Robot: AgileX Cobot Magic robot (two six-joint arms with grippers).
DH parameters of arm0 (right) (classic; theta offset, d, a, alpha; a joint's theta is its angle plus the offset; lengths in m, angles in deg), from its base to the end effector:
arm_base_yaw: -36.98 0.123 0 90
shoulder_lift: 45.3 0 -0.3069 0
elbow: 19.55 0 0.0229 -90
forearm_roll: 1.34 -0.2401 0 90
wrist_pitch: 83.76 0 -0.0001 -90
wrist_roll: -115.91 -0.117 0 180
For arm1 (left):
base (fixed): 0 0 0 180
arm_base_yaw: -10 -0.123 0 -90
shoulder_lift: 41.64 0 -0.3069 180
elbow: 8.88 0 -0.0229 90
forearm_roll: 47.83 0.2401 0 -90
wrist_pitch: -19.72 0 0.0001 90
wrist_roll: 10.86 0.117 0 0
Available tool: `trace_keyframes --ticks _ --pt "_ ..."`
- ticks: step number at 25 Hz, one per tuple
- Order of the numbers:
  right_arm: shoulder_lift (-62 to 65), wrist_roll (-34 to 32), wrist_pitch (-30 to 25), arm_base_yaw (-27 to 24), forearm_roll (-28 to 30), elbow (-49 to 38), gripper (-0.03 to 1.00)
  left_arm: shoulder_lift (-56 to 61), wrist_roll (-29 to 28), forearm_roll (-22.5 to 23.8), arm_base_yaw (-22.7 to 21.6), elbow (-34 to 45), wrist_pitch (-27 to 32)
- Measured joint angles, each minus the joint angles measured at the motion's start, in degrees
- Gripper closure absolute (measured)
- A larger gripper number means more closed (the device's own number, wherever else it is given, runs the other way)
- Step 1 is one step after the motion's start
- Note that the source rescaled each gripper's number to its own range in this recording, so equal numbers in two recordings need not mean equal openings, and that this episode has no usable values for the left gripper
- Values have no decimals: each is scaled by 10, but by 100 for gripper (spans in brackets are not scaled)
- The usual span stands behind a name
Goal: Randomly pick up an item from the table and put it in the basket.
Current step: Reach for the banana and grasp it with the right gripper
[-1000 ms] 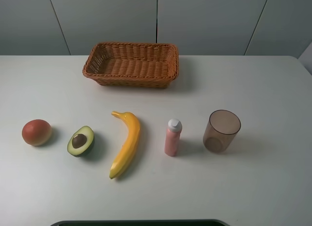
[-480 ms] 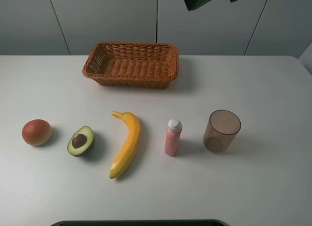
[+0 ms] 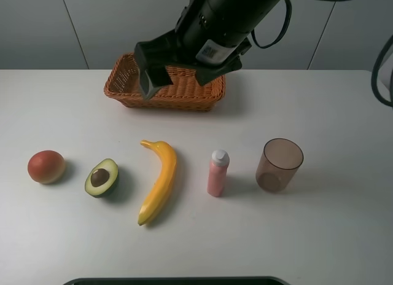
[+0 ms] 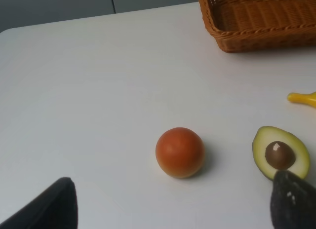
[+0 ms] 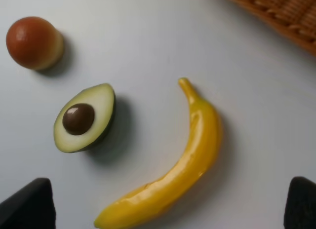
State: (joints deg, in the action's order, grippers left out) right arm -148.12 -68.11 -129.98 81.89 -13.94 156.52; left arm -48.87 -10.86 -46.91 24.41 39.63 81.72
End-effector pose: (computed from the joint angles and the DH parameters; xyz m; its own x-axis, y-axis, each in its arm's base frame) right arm 0.2407 0.2660 0.2727 -0.7774 -0.4658 -0.4228 -0.5914 0.7701 0.2391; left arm -0.0145 0.0054 0.2612 -0.4490 0.1231 -0.8850 0.2401 0.9707 0.0133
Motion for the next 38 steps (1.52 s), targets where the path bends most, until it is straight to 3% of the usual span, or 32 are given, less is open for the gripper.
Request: trace_keyframes --ticks 5,13,26,38 --pt "-68 -60 11 41 9 0 -3 0 0 0 0 0 0" --pt "-145 -130 17 47 19 0 -3 0 4 0 0 0 0" --pt "-207 -137 29 47 20 1 -3 0 4 0 0 0 0" --pt "-241 -104 43 47 16 1 -2 0 4 0 0 0 0"
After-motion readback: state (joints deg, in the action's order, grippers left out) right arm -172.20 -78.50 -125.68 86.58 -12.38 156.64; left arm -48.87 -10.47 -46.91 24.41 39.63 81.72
